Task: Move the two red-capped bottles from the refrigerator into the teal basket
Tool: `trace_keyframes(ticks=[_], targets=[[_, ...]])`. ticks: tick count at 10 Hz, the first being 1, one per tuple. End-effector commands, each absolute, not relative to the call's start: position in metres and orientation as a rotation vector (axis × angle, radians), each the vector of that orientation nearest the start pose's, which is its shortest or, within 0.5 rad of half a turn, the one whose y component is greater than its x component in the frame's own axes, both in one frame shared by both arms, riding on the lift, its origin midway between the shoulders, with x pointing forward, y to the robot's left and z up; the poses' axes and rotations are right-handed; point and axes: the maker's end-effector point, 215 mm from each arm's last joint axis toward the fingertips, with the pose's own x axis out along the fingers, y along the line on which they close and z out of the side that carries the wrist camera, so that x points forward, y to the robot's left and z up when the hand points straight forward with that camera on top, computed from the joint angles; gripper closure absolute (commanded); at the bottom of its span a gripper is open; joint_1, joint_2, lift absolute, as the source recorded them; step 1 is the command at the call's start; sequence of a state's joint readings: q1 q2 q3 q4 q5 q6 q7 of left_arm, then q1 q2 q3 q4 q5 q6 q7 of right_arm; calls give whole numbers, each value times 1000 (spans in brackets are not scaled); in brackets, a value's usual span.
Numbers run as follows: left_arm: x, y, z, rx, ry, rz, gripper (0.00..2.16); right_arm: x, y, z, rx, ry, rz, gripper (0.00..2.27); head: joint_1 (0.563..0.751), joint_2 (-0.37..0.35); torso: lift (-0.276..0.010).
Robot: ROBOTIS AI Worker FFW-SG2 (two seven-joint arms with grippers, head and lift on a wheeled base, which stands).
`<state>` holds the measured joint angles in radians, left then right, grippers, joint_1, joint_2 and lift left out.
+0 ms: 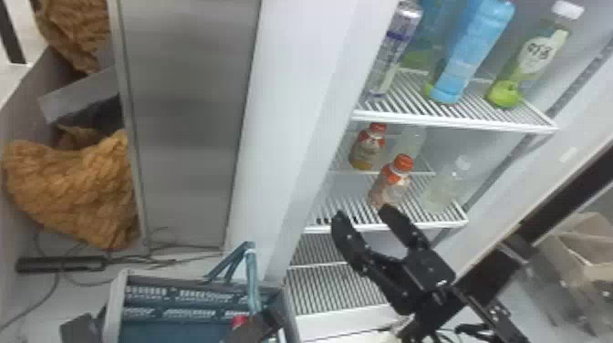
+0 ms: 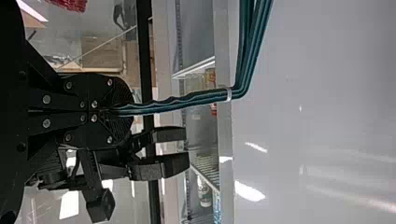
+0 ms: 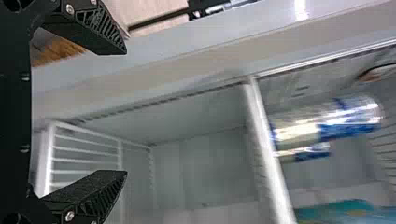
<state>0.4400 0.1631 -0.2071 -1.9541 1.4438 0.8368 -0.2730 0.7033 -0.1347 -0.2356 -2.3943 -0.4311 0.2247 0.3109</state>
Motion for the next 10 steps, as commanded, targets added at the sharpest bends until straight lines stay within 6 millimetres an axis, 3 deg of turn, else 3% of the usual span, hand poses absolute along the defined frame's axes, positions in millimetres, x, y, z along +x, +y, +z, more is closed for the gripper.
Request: trace_keyframes(ticks=[1,3,7,10], targets=[[287,-62,-347,-1382,776,-942,1154,387,-254,-246,114,-20,240,107,695,-350,-224],[287,-61,-348,-1376,775,-940,1154,379,-263,-232,61,-47,127,108,695,-350,-224],[284,-65,-350,-1372,787,-942,1154,396,-268,-285,94,-22,77,108,695,-350,-224],[284,-64,-351,-1366,789,-938,1154,397,-270,-278,119,-91,51,108,695,-350,-224]])
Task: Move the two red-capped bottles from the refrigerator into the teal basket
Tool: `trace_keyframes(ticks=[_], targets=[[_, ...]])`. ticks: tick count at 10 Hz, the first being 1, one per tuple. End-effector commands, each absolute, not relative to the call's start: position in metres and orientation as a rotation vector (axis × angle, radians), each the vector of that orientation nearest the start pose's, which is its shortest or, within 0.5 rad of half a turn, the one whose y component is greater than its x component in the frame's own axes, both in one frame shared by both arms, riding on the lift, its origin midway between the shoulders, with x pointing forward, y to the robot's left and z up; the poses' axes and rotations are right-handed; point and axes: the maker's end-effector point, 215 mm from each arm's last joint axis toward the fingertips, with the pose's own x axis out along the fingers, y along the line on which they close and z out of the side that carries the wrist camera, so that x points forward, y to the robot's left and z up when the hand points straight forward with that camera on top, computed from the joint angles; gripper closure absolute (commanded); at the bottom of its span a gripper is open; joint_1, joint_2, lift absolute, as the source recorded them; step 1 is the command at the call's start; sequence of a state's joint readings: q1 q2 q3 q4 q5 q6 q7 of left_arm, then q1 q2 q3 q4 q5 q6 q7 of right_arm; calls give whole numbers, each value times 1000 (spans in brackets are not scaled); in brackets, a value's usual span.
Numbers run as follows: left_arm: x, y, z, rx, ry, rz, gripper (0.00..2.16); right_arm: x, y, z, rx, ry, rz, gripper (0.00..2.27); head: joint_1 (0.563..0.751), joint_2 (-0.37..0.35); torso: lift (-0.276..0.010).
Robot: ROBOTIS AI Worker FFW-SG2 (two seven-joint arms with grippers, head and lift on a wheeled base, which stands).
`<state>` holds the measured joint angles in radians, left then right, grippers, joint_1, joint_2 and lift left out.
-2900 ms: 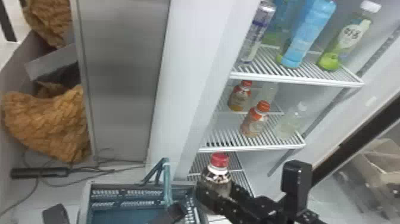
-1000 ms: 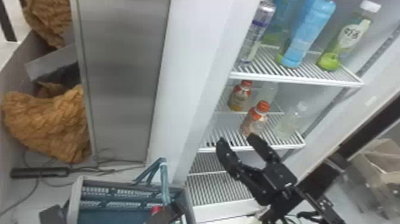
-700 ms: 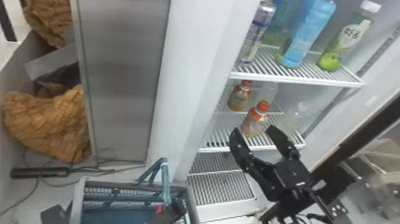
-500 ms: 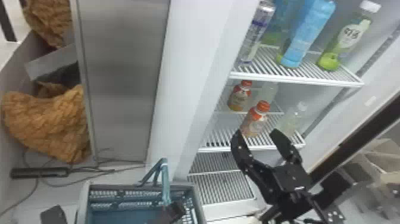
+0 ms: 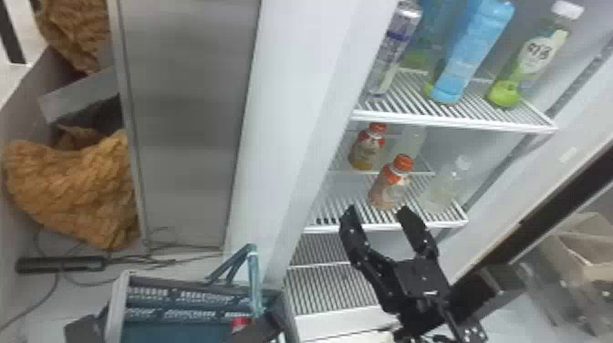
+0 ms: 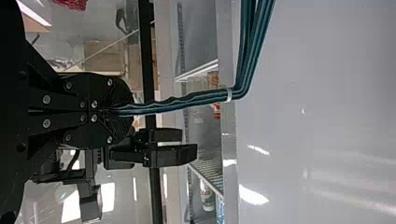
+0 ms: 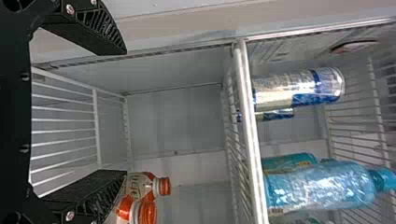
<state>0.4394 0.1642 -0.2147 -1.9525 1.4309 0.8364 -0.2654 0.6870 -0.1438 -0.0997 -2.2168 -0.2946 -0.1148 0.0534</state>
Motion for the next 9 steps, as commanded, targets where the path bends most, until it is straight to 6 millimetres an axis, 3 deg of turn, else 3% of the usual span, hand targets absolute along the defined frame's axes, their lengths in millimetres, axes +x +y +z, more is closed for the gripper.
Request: trace_keyframes(ticks=[1,9], targets=[[284,-63,-353,-1370,789,-932,1154,397,-271,-279,107,-90,43,110,695,-350,-224],[282,-62,-356,-1371,794,-925,1154,400,-269,-276,58,-67,48,110,695,-350,-224]])
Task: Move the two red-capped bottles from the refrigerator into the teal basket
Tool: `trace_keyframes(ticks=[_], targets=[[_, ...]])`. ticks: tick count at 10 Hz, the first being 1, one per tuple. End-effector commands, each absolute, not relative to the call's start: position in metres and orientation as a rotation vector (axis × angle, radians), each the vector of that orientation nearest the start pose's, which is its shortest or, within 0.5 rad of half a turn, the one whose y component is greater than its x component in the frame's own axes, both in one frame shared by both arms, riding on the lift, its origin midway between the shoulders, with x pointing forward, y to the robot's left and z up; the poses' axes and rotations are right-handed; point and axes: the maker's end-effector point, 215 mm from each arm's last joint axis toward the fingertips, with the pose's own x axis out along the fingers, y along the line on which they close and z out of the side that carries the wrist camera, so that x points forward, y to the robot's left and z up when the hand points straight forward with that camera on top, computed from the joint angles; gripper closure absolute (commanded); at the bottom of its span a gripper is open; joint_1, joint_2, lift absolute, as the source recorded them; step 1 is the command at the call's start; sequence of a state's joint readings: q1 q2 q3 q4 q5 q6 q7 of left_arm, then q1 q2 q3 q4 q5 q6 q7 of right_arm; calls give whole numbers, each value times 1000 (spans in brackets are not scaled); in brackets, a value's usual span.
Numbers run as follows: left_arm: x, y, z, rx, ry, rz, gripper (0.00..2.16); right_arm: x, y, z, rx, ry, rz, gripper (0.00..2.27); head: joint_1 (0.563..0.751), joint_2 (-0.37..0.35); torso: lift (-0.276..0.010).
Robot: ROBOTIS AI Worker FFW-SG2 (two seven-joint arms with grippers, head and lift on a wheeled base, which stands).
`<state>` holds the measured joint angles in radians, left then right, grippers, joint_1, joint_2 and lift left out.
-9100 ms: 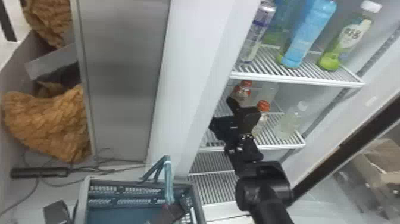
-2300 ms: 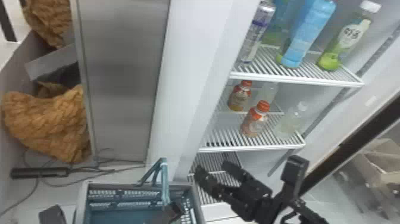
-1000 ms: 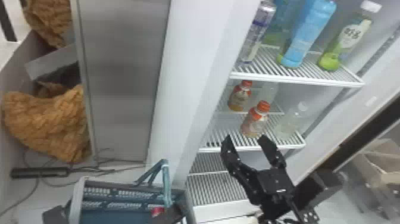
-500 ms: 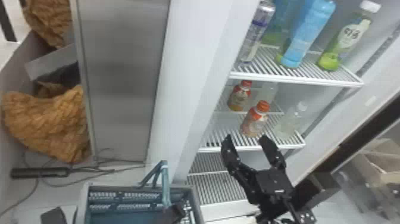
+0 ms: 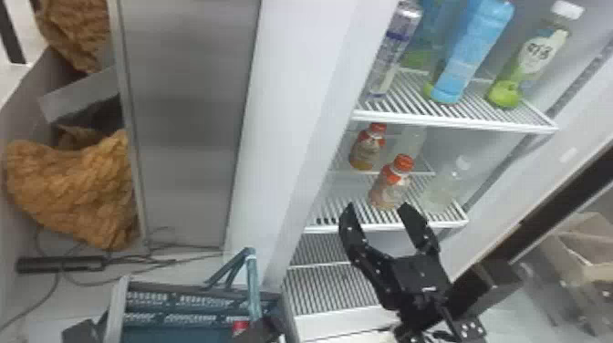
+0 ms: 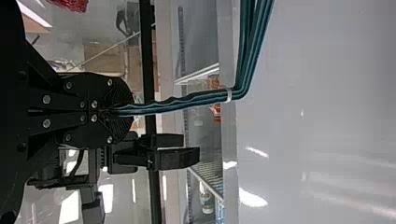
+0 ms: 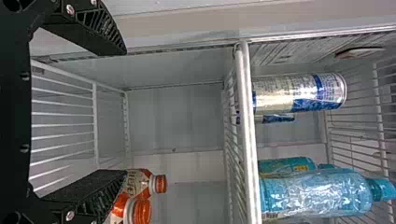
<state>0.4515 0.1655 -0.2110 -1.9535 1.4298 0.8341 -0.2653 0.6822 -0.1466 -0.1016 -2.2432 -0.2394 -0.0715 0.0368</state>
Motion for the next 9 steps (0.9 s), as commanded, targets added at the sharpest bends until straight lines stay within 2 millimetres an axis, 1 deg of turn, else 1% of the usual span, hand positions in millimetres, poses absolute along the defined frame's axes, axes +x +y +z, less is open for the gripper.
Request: trace_keyframes(ticks=[1,3,9], targets=[[282,-61,-356,-1372,792,-923,1154,401,-269,-275,58,-70,48,110,695,-350,-224],[285,-60,-356,-1372,784,-917,1154,401,-266,-267,46,-84,53,110,695,-350,-224],[285,-60,-355,-1369,781,-919,1154,402,-266,-269,46,-76,54,110,695,-350,-224]])
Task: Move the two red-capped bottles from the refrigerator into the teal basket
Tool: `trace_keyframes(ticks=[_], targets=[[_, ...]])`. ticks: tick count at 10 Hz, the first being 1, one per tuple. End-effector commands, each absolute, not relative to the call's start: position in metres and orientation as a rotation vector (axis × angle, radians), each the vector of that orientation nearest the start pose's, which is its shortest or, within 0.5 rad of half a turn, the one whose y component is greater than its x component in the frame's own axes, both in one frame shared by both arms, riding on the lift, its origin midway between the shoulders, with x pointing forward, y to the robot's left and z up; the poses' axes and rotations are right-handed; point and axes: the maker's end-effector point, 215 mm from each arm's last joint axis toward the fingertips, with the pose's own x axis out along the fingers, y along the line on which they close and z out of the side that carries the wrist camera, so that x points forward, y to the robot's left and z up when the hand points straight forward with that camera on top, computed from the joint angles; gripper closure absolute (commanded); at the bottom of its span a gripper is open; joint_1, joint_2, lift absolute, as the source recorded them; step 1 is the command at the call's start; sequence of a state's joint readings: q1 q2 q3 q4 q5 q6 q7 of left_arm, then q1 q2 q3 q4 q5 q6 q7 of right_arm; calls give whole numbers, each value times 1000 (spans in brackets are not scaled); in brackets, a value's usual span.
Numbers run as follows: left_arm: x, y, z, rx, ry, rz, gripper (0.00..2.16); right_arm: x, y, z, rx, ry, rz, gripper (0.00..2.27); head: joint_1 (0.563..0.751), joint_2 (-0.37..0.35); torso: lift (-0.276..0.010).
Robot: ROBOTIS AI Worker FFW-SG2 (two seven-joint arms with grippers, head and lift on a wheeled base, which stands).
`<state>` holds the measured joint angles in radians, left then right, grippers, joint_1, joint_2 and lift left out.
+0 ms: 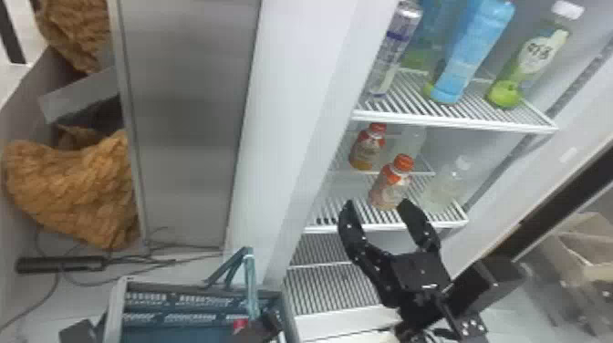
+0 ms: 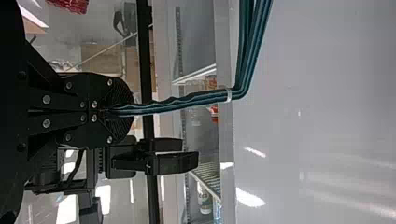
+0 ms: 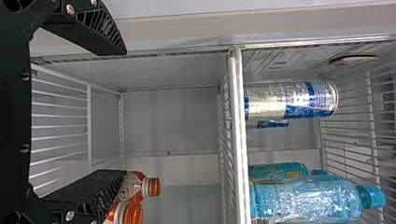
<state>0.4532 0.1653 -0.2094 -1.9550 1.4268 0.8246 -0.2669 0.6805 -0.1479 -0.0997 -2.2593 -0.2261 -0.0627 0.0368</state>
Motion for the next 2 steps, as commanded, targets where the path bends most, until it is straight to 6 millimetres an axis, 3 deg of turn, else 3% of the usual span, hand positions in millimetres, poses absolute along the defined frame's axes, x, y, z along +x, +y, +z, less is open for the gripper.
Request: trace_keyframes(ticks=[1,2], targets=[[285,-60,-355,-1369,781,-919,1154,402,-266,-269,46,-76,54,110,695,-350,-224],[285,-61,-354,-1372,782,-921,1154,402,-266,-269,43,-76,55,105,695,-350,-224]])
